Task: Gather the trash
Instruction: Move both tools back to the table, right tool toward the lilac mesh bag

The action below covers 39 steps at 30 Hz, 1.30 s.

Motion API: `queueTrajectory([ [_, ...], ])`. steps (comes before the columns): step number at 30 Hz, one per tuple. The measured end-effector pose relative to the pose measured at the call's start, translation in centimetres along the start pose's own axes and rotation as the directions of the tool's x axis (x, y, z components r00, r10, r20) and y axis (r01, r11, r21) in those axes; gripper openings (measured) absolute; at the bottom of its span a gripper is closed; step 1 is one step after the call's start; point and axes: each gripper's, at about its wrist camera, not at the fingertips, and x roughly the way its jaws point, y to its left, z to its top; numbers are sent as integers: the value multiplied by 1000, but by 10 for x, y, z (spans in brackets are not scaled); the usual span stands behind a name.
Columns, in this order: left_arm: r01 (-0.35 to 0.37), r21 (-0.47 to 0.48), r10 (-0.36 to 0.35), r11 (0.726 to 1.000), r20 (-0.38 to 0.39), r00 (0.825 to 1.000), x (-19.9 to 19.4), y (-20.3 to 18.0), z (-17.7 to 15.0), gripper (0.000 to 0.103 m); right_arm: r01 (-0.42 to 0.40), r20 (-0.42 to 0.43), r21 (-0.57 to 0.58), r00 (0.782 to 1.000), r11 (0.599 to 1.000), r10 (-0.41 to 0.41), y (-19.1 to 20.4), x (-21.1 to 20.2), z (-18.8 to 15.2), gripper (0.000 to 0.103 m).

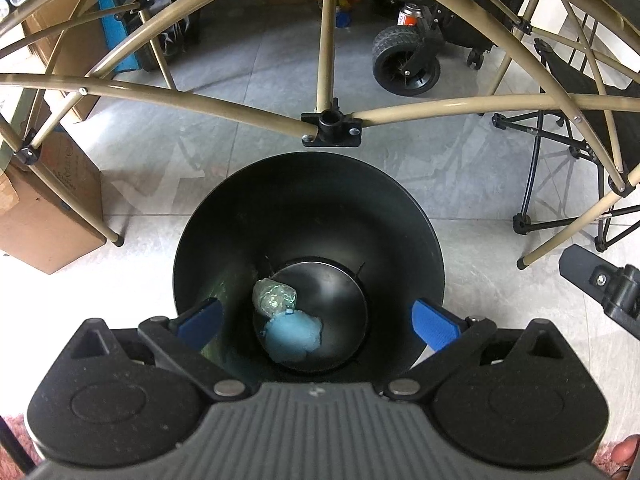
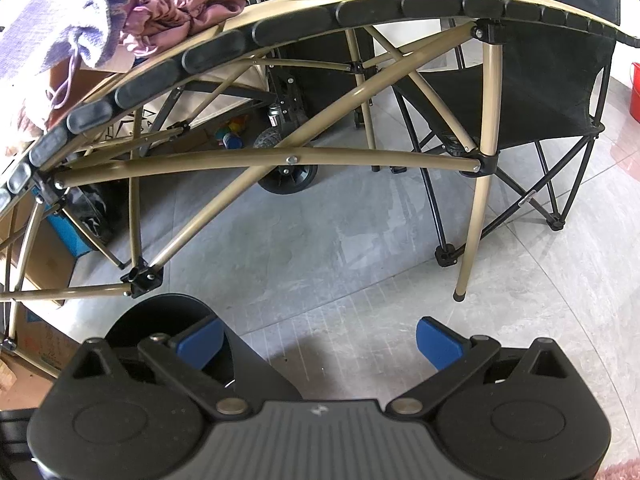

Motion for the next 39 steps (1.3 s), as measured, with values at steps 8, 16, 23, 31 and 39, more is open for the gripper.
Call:
queueTrajectory([
  [8, 29, -11, -28, 1000, 63, 998, -23, 6, -1, 103, -12, 37, -14, 999, 1000, 12, 3, -10, 5, 103],
  [16, 81, -30, -73, 996, 220, 973, -74, 23, -4, 103, -58, 171, -83, 983, 995, 72, 10, -47, 15, 103],
  [23, 106, -47, -82, 993, 364, 928, -121, 41, -3, 103, -92, 347, -181, 926, 979, 150, 23, -92, 26, 103],
  [31, 96, -62, -56, 993, 469, 881, -154, 57, 6, 103, -65, 475, -353, 847, 933, 239, 59, -120, 50, 103],
  [39, 90, -80, -31, 993, 550, 834, -168, 73, 28, 103, 42, 509, -483, 827, 875, 241, 105, -111, 72, 103],
])
